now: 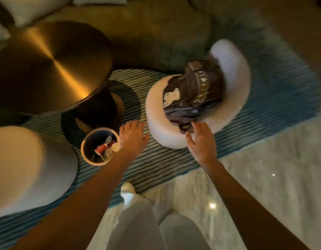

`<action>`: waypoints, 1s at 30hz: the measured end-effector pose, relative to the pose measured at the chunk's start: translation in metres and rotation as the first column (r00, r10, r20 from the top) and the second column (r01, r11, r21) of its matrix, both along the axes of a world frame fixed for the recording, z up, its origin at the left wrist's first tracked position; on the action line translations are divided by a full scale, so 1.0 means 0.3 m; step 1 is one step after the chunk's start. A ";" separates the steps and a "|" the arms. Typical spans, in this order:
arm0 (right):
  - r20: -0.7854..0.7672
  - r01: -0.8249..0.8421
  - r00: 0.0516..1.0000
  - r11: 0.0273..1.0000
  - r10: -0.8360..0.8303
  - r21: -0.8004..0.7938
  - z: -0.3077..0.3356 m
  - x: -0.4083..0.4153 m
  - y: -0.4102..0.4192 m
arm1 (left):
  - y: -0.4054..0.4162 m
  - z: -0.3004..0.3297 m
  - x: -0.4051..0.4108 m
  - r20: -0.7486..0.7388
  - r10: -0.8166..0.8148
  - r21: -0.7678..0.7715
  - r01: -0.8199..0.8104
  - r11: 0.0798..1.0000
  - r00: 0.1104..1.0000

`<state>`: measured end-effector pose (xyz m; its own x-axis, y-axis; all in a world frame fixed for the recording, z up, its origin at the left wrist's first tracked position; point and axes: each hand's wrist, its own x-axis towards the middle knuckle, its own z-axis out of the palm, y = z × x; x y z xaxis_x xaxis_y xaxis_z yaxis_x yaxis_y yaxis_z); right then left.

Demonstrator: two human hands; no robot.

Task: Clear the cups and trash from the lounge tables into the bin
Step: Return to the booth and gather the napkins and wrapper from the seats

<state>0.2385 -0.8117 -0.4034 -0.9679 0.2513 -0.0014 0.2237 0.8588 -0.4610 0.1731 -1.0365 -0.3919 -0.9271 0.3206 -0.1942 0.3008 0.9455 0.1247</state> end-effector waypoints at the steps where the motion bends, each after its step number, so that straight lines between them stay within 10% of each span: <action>1: 0.006 0.067 0.998 0.998 -0.067 -0.003 0.028 0.065 0.074 | 0.089 0.017 0.021 -0.001 -0.042 0.007 0.042 0.999 0.999; 13: 0.063 0.481 0.873 0.876 -0.483 0.041 0.162 0.472 0.802 | 1.024 0.209 0.064 -0.147 -0.521 0.042 0.532 0.846 0.841; 30: 0.001 0.669 0.742 0.740 -0.671 0.066 0.294 0.073 1.871 | 2.178 0.324 -0.429 -0.229 -0.702 0.077 0.731 0.678 0.674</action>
<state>0.2604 -0.2503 -0.3153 -0.5494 0.8354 0.0139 0.7617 0.5076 -0.4028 0.0446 -0.3832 -0.2947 -0.4104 0.9106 0.0490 0.9071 0.4020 0.1249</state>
